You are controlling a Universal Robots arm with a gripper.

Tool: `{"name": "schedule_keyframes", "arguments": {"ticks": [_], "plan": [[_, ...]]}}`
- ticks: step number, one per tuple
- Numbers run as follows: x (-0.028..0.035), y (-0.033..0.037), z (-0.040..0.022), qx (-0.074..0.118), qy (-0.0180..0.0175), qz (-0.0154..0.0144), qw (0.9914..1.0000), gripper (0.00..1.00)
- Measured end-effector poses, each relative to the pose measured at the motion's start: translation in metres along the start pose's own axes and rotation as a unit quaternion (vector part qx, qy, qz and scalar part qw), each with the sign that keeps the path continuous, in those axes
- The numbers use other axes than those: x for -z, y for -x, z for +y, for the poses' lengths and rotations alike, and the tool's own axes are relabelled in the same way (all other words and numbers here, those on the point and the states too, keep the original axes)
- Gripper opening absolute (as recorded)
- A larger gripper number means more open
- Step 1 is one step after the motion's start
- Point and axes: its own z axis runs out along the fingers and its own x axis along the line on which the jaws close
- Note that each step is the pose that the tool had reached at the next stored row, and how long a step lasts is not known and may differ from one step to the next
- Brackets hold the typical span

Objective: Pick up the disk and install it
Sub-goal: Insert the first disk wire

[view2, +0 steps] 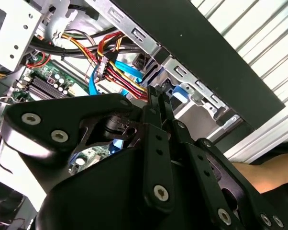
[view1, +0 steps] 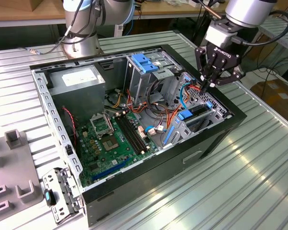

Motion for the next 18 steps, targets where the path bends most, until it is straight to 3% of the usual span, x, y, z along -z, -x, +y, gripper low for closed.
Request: {"name": "schedule_keyframes", "arguments": {"ticks": [4, 10, 13, 16, 18], "plan": [[-0.0005, 0.0008, 0.0049, -0.011, 0.0005, -0.0001, 0.99994, 0.17], [-0.0025, -0.0032, 0.0056, -0.026, 0.0025, -0.001, 0.99965, 0.17], [-0.0049, -0.0091, 0.0066, -0.028, 0.0016, -0.0085, 0.99958, 0.17], [-0.0087, -0.0116, 0.007, -0.04, 0.0018, -0.0094, 0.99916, 0.17], [-0.0112, -0.0116, 0.007, -0.06, 0.0024, -0.0095, 0.99812, 0.17]]}}
